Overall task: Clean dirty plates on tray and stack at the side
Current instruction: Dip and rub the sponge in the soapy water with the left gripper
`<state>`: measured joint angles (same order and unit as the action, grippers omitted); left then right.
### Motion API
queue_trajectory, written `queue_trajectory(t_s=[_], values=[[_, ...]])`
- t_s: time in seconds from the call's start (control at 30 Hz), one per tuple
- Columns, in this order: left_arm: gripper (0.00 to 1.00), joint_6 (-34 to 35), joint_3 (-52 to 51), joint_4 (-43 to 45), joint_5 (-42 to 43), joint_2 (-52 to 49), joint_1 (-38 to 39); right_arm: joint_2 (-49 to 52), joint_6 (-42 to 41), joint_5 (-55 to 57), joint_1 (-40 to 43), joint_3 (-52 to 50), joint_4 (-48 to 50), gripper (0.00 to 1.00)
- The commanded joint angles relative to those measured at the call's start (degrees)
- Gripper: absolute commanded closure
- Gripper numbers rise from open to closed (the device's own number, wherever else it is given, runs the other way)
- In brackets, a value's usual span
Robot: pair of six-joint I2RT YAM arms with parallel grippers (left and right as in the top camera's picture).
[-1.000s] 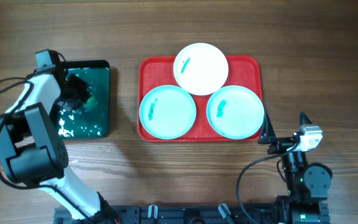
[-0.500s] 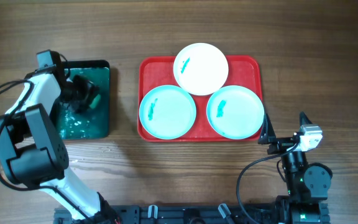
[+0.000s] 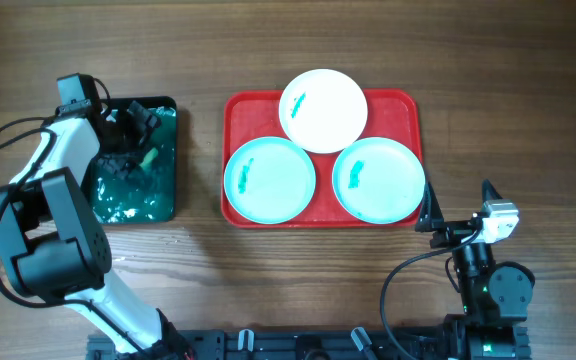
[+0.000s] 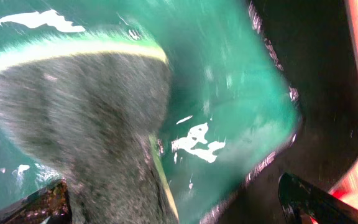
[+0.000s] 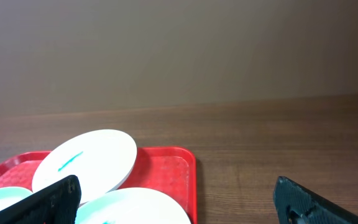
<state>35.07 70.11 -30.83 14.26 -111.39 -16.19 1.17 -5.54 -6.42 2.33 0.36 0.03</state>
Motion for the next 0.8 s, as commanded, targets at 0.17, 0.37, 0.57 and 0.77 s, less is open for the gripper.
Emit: queue_trajectory(t_s=[0.17, 0.37, 0.57, 0.77], values=[[0.01, -0.3, -3.1, 5.9, -15.7, -4.7, -0.5, -0.2, -0.6, -0.5, 0.3, -0.1, 0.3, 0.00], [0.46, -0.3, -3.1, 7.3, -15.7, -4.7, -0.5, -0.2, -0.6, -0.5, 0.3, -0.1, 0.3, 0.00], [0.96, -0.3, -3.1, 5.8, -15.6, -4.7, -0.5, -0.2, -0.6, -0.5, 0.3, -0.1, 0.3, 0.00], [0.00, -0.3, -3.1, 1.4, -14.6, -4.7, -0.5, -0.2, -0.6, -0.5, 0.3, -0.1, 0.3, 0.00]])
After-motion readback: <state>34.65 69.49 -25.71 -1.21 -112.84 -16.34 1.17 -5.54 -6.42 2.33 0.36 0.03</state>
